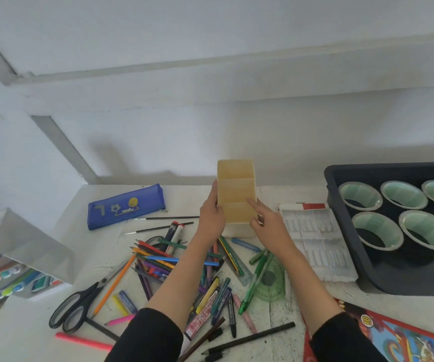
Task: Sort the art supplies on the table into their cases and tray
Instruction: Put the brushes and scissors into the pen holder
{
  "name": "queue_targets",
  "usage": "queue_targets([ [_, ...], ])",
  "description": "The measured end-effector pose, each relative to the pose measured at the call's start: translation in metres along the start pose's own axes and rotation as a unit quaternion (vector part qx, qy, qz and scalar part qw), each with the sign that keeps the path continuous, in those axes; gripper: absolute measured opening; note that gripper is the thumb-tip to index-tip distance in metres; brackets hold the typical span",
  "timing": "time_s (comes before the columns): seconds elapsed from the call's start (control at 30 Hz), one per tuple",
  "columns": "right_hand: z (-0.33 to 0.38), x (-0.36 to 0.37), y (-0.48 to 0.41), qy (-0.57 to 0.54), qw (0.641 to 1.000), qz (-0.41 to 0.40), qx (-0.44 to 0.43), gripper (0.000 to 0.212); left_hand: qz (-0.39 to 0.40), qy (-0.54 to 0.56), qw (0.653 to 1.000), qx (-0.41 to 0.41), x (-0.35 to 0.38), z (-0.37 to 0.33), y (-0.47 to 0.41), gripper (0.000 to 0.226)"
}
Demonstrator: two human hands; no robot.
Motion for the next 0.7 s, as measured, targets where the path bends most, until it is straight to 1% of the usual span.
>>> queue_targets([
  [0.07, 0.003, -0.002, 0.002, 0.014, 1.000, -0.007, -0.012, 0.050, 0.006, -0.009, 1.000, -0.005, 0.000, -0.002, 0.001, 0.063],
  [0.13, 0.007, -0.006, 0.006, 0.021, 0.999, -0.035, -0.031, 0.052, 0.004, -0.005, 0.999, -0.037, -0.003, -0.004, 0.002, 0.065],
  [0.2, 0.016, -0.009, 0.012, 0.023, 0.992, -0.103, -0.070, 0.054, -0.014, 0.002, 0.998, -0.059, -0.012, -0.004, 0.002, 0.067],
  [0.27, 0.026, -0.009, 0.020, 0.029, 0.976, -0.179, -0.117, 0.054, -0.032, 0.000, 0.998, -0.054, -0.026, -0.004, 0.004, 0.066],
  [0.33, 0.037, -0.005, 0.028, 0.019, 0.962, -0.225, -0.154, 0.053, -0.046, 0.004, 0.998, -0.044, -0.044, -0.002, 0.012, 0.064],
  [0.37, 0.044, 0.000, 0.032, 0.009, 0.958, -0.231, -0.166, 0.052, -0.057, 0.009, 0.997, -0.040, -0.056, 0.001, 0.018, 0.064],
  [0.47, 0.060, 0.021, 0.041, -0.014, 0.960, -0.210, -0.184, 0.046, -0.108, 0.000, 0.993, -0.041, -0.100, 0.015, 0.037, 0.064],
  [0.6, 0.079, 0.071, 0.052, -0.025, 0.976, -0.111, -0.186, 0.041, -0.165, -0.049, 0.984, -0.046, -0.172, 0.049, 0.068, 0.062],
  [0.7, 0.092, 0.114, 0.058, 0.006, 0.983, -0.030, -0.182, 0.038, -0.215, -0.134, 0.966, -0.057, -0.223, 0.075, 0.096, 0.054],
])
Point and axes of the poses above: each hand's wrist, its own y-axis away from the middle knuckle, its own x-axis out of the palm, z = x × y, the point moved 3 cm from there along -y, towards the middle knuckle, and after that the axes turned 9 degrees about -z, right-handed, at the moved point
